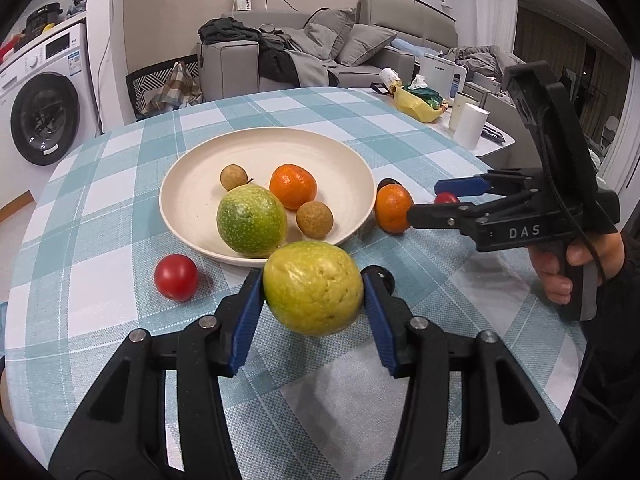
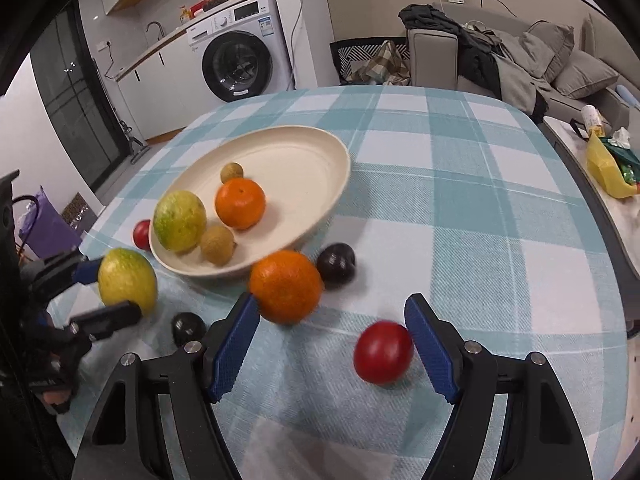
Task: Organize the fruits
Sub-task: 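Grasp the red tomato with the right gripper, then carry the yellow citrus and red tomato over the plate with both grippers, then open both grippers to drop the citrus and tomato onto the plate, then move the right gripper to the large orange while the left approaches the tomato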
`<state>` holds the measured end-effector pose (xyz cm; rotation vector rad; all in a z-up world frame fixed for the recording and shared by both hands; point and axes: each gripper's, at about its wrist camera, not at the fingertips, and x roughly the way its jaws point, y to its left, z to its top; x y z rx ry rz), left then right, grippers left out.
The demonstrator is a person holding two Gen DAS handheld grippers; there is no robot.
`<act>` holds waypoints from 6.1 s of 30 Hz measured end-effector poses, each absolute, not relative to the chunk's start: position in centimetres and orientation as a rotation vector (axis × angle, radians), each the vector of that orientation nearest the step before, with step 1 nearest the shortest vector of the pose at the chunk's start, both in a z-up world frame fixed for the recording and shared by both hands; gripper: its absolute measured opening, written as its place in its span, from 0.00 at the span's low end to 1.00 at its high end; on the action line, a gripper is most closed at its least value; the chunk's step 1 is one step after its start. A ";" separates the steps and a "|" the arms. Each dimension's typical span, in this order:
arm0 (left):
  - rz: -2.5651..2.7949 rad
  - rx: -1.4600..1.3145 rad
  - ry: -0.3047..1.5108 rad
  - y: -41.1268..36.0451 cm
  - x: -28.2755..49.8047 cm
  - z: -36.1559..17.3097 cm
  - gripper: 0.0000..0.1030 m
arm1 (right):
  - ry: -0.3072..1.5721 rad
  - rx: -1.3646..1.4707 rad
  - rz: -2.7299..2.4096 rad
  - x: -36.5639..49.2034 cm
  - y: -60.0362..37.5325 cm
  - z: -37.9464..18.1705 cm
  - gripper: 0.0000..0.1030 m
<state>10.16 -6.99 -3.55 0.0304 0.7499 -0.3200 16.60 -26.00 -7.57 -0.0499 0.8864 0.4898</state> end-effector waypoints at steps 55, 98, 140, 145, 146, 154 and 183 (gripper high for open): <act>-0.235 -0.059 0.635 -4.6 10.2 -1.7 0.46 | 0.681 -0.152 0.591 12.2 -24.1 -3.8 0.30; -0.035 -0.038 0.636 -2.4 16.4 -2.8 0.46 | 0.723 -0.040 0.592 16.7 -21.3 -6.0 0.30; -0.047 -0.108 0.647 -2.4 19.2 -3.1 0.46 | 0.713 -0.047 0.575 16.6 -21.2 -5.9 0.47; -0.050 -0.071 0.647 -2.8 18.9 -3.0 0.75 | 0.709 -0.045 0.571 16.5 -21.4 -5.7 0.56; -0.054 -0.067 0.644 -2.9 18.6 -2.9 0.81 | 0.707 -0.044 0.569 16.4 -21.5 -5.7 0.62; -0.057 -0.049 0.627 -3.0 16.3 -2.3 0.99 | 0.687 -0.044 0.550 15.9 -22.5 -5.5 0.87; -0.022 -0.027 0.665 -1.4 11.8 -2.8 0.99 | 0.760 -0.077 0.492 15.9 -24.0 -6.4 1.00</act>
